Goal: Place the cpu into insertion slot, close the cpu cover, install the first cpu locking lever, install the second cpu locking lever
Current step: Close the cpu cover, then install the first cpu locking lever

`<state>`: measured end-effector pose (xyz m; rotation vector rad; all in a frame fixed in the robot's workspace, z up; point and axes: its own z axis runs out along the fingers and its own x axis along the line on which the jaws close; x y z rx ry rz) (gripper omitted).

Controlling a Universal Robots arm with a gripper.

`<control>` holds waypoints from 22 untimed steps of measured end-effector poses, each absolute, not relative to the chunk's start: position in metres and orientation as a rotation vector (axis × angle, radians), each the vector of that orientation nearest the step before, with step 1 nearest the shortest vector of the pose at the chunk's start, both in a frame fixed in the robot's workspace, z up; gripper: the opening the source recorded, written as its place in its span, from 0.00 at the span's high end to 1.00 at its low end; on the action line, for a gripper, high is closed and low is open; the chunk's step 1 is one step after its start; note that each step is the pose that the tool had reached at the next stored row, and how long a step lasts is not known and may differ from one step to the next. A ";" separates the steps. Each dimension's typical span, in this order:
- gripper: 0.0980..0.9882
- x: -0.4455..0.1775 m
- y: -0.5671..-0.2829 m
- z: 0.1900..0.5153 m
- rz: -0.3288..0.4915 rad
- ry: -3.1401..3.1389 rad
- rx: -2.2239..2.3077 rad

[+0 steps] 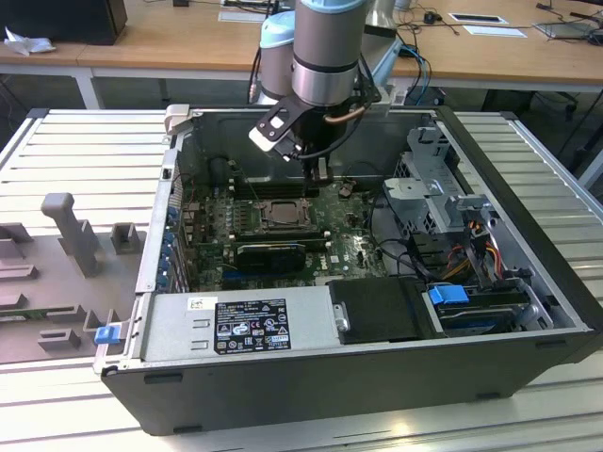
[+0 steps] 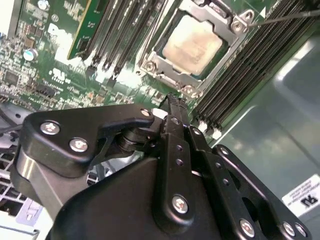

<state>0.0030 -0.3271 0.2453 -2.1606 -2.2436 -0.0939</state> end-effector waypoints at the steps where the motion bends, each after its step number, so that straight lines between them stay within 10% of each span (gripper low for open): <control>1: 0.99 0.000 -0.327 0.242 -0.094 -2.244 -2.161; 22: 0.99 -0.034 -0.327 0.234 -0.094 -2.272 -2.128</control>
